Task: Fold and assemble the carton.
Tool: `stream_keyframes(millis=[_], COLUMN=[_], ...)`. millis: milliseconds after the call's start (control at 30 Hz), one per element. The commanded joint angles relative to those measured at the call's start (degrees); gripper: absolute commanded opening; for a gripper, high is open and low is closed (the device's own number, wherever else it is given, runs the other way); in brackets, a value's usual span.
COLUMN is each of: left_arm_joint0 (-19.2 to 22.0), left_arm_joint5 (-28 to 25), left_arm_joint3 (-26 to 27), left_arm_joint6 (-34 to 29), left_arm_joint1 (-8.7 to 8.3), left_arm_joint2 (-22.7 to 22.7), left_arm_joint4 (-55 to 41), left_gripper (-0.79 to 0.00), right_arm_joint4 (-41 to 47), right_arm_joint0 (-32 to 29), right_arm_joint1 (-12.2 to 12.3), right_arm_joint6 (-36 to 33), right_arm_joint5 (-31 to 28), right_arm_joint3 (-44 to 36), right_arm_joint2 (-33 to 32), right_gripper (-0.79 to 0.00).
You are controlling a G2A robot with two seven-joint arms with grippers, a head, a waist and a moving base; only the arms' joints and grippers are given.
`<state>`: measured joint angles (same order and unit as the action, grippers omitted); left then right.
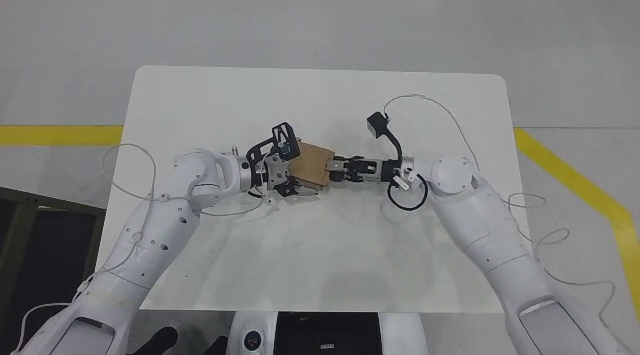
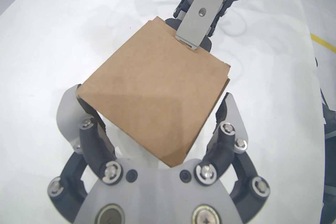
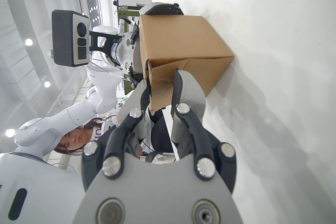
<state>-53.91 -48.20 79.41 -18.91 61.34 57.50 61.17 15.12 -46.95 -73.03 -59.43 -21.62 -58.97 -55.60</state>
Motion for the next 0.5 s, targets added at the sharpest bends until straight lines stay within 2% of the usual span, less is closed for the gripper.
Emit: stream_keyframes(millis=[0, 233, 367, 467], left_arm_joint0=[0.0, 0.0, 0.0, -0.1], left_arm_joint5=[0.1, 0.2, 0.2, 0.2], left_arm_joint3=[0.0, 0.0, 0.0, 0.0], left_arm_joint6=[-0.1, -0.1, -0.1, 0.0], left_arm_joint1=[-0.01, -0.02, -0.03, -0.04], left_arm_joint2=[0.0, 0.1, 0.1, 0.1], left_arm_joint4=[0.0, 0.0, 0.0, 0.2], left_gripper=[0.000, 0.000, 0.000, 0.000], right_arm_joint4=[0.0, 0.0, -0.3, -0.7], right_arm_joint0=[-0.4, -2.6, -3.7, -4.4], right_arm_joint1=[0.3, 1.3, 1.9, 2.2], right_arm_joint6=[-0.3, -1.2, -1.5, -1.4], right_arm_joint5=[0.1, 1.2, 2.0, 2.4], right_arm_joint3=[-0.6, -3.8, -5.1, -5.6], right_arm_joint2=[-0.6, -3.1, -4.3, -4.9], right_gripper=[-0.539, -0.582, -0.637, -0.785])
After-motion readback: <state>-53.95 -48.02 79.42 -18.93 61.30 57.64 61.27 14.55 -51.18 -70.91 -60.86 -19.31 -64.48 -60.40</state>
